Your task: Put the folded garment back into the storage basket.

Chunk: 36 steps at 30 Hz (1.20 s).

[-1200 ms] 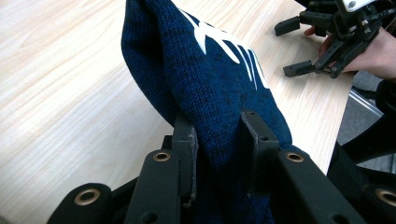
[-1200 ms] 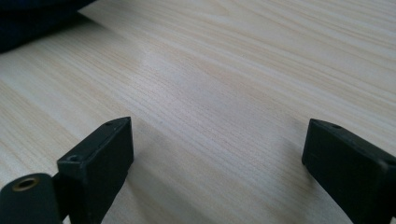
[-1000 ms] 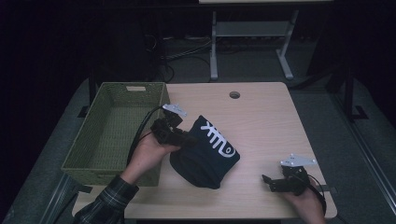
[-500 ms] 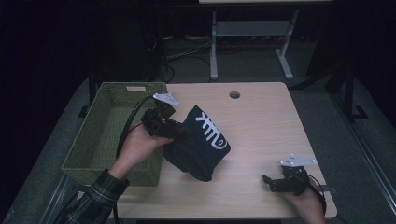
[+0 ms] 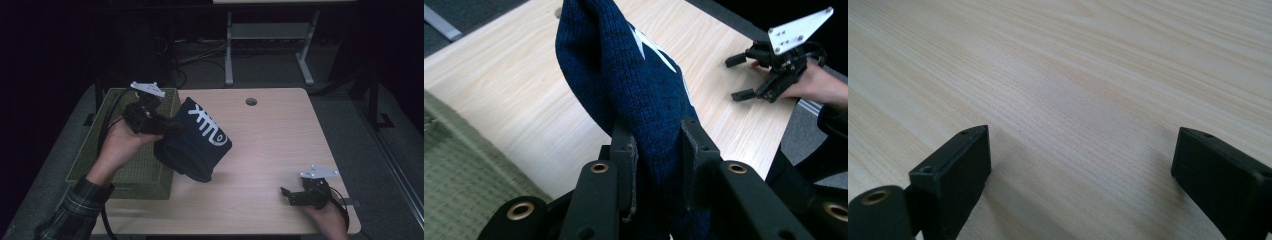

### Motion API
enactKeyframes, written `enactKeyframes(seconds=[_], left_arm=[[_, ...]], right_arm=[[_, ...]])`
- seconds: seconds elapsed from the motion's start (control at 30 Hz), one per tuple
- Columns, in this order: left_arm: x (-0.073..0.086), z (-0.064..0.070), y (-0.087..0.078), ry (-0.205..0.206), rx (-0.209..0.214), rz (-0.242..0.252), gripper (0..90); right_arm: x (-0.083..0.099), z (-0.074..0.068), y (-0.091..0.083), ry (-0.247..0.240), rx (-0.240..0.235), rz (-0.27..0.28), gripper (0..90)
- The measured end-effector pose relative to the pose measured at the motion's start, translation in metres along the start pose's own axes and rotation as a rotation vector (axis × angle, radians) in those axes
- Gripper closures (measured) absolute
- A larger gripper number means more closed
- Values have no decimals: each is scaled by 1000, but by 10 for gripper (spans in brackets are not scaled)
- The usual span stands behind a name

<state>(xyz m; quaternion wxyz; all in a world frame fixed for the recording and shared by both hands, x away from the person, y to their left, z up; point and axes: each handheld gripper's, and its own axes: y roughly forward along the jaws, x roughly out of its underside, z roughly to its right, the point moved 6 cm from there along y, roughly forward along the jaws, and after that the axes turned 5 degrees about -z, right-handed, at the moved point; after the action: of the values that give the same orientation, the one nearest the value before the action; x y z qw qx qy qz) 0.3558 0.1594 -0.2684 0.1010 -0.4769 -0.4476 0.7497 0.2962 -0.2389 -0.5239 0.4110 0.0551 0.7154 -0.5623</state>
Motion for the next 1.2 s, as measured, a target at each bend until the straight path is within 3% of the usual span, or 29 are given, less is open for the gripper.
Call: enactKeyframes(seconds=[0.5,0.93,1.2], left_arm=[[8,-25,-58,-77,-39,41,718],[21,-48,-110,-126,-136,78,718],[39,-60,-117,-171,-158,86,718]], right_arm=[[0,0,0,5,3,2,87],[0,1,0,8,6,3,87],[0,1,0,7,6,4,87]])
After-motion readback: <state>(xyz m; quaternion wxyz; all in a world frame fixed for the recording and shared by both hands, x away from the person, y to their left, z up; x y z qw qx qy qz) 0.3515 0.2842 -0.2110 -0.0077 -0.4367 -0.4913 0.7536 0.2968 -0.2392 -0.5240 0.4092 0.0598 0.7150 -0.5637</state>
